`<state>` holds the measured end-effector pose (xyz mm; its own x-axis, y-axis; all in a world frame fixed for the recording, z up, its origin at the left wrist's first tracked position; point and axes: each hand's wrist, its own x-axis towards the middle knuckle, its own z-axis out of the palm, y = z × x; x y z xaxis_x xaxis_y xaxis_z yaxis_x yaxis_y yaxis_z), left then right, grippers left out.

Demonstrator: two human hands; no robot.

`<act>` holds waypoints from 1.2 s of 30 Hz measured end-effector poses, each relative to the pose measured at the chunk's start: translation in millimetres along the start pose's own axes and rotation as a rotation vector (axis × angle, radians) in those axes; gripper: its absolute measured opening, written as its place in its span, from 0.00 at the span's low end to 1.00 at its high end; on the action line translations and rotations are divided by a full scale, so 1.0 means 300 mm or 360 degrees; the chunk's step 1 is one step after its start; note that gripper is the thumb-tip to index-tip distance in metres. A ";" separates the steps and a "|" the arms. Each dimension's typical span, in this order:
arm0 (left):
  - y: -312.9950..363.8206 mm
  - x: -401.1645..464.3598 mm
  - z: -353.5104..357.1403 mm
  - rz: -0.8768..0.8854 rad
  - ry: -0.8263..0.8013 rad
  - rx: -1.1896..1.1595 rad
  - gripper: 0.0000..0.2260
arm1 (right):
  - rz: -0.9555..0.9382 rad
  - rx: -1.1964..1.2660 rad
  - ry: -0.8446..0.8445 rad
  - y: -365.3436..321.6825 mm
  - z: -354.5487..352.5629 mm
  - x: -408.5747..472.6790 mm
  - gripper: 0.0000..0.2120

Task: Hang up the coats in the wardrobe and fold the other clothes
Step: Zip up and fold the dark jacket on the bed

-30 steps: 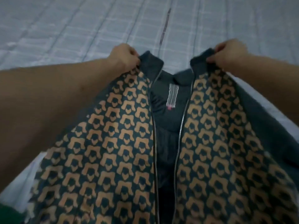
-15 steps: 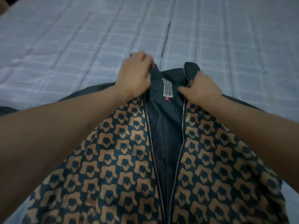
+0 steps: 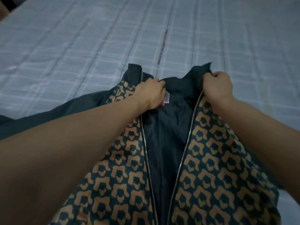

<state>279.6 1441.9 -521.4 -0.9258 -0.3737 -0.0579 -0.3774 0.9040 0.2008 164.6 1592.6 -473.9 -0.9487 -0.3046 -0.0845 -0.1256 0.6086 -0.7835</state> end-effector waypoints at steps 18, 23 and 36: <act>-0.171 -0.115 -0.137 -0.0259 0.0669 -0.0347 0.11 | -0.0484 -0.0156 -0.0660 0.004 0.352 -0.198 0.17; -0.193 -0.108 0.046 -0.0113 -0.0081 -0.0272 0.17 | -0.0899 -0.0293 -0.0859 0.014 0.239 -0.343 0.22; 0.094 -0.302 -0.026 -0.0199 0.0478 -0.0482 0.08 | -0.0553 -0.0599 -0.0537 0.160 -0.019 -0.826 0.09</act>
<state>353.0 1499.7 -502.9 -0.8088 -0.5605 0.1779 -0.4210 0.7631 0.4903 392.1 1701.5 -487.1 -0.6976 -0.7093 -0.1015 -0.5632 0.6304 -0.5343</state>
